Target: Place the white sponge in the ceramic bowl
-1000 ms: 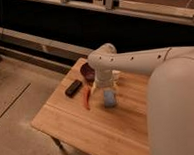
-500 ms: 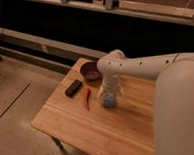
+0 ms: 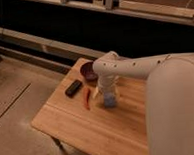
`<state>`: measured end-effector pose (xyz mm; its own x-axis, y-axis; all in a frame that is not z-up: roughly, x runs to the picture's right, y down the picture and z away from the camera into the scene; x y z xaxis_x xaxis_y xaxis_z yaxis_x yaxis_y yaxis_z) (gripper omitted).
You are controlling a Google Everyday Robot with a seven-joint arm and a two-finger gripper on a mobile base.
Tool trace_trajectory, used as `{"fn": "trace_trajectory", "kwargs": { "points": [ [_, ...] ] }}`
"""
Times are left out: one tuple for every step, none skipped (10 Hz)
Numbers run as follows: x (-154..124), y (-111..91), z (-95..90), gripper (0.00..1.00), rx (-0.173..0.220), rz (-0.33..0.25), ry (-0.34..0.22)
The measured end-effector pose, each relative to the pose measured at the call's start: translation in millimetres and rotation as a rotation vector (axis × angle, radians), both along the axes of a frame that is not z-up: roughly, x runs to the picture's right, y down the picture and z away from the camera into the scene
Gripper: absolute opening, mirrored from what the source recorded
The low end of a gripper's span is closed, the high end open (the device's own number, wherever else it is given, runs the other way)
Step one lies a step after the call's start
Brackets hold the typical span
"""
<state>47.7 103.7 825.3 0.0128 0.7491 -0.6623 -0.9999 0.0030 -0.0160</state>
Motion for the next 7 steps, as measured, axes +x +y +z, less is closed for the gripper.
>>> {"fn": "trace_trajectory", "kwargs": {
  "points": [
    [0,2,2.9,0.8,-0.006,-0.006,-0.003],
    [2,5,6.1,0.8,-0.015,-0.006,-0.003],
    [5,7,7.7,0.8,-0.019,-0.004,-0.001],
    [8,9,8.7,0.8,-0.022,0.0,0.003],
    [15,11,9.5,0.8,-0.025,0.006,0.009],
    [17,12,9.5,0.8,-0.026,0.006,0.011],
    [20,13,9.9,0.8,-0.028,0.009,0.014]
  ]
}}
